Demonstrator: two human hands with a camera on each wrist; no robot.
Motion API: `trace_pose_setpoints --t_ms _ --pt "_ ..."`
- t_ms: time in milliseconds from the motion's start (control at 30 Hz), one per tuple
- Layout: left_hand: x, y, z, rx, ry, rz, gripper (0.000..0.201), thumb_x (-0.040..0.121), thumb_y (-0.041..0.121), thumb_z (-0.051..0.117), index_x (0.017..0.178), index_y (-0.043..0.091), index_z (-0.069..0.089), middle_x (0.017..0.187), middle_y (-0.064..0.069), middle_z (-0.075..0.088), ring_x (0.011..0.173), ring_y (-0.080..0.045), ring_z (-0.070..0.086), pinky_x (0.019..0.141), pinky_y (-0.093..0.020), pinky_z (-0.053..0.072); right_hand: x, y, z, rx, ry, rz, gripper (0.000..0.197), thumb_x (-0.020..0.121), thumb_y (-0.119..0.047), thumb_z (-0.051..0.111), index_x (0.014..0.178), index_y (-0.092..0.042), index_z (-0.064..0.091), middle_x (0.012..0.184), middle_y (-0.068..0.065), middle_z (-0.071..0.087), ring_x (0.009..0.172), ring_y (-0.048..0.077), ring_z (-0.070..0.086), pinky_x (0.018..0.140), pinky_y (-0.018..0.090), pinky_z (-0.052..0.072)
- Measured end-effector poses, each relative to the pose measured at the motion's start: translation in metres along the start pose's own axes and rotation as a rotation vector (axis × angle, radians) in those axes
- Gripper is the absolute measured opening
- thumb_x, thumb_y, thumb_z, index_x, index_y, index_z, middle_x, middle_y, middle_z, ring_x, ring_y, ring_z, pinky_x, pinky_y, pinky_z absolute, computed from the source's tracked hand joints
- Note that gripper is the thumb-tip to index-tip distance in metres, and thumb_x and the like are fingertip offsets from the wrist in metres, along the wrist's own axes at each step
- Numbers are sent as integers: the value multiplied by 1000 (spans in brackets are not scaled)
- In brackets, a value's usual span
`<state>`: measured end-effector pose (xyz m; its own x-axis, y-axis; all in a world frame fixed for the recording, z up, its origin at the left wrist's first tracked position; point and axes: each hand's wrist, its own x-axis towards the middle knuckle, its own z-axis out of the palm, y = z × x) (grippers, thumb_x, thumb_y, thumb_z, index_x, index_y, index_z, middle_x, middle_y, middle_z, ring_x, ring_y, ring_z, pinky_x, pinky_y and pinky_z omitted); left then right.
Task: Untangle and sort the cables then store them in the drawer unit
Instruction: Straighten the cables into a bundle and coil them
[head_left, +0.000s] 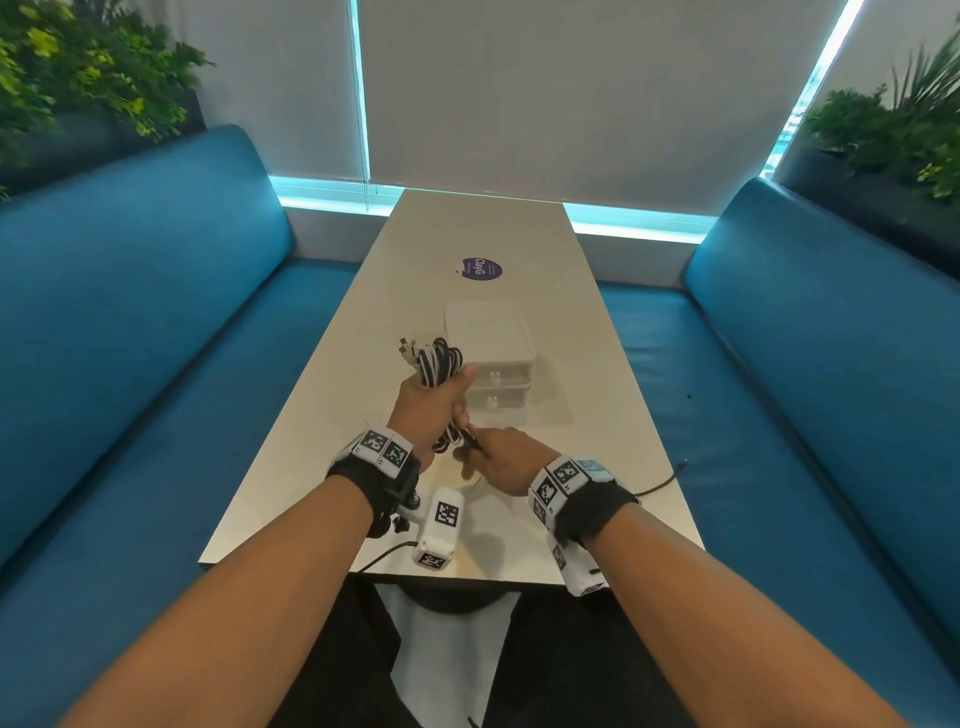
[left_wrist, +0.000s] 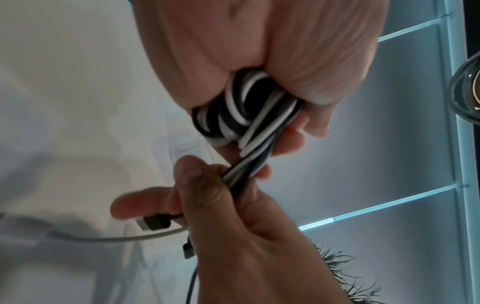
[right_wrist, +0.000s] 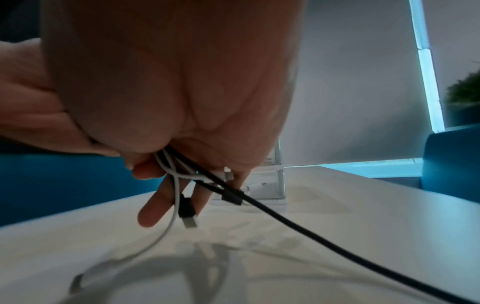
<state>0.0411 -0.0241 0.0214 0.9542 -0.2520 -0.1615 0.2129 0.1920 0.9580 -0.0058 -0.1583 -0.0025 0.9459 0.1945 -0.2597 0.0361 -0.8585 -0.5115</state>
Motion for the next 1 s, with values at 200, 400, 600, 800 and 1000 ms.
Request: trace_pose_setpoints --t_ms 200,400,600,800,1000 --pt "2 11 -5 109 25 58 21 90 23 72 83 10 58 49 -3 37 39 -17 34 48 -32 45 -6 10 14 -29 -16 31 32 99 -46 51 98 -15 58 93 6 70 84 23 62 73 33 43" --pt "5 14 -18 716 -269 60 33 83 19 79 66 12 52 43 -1 46 38 -16 41 48 -27 42 -3 10 -3 -190 -22 24 39 95 -52 57 97 -14 67 87 7 67 80 25 60 69 35 45" --pt "-6 7 -13 1000 -503 107 34 62 25 91 86 22 66 81 8 71 71 -7 65 66 -20 47 -9 10 -15 -52 78 45 41 79 -45 76 105 -14 71 95 6 72 87 23 66 74 32 52" --pt "-7 15 -5 1190 -522 111 36 62 18 91 76 33 61 79 11 68 73 -6 64 67 -20 46 -14 11 -16 106 137 64 27 73 -31 81 96 -20 71 86 -1 68 80 16 63 66 25 47" --pt "-9 22 0 1290 -522 97 30 67 17 87 64 30 60 62 12 62 55 -6 58 53 -16 41 -10 12 -15 286 118 56 27 70 -25 85 94 -17 75 87 2 74 75 14 65 74 34 56"
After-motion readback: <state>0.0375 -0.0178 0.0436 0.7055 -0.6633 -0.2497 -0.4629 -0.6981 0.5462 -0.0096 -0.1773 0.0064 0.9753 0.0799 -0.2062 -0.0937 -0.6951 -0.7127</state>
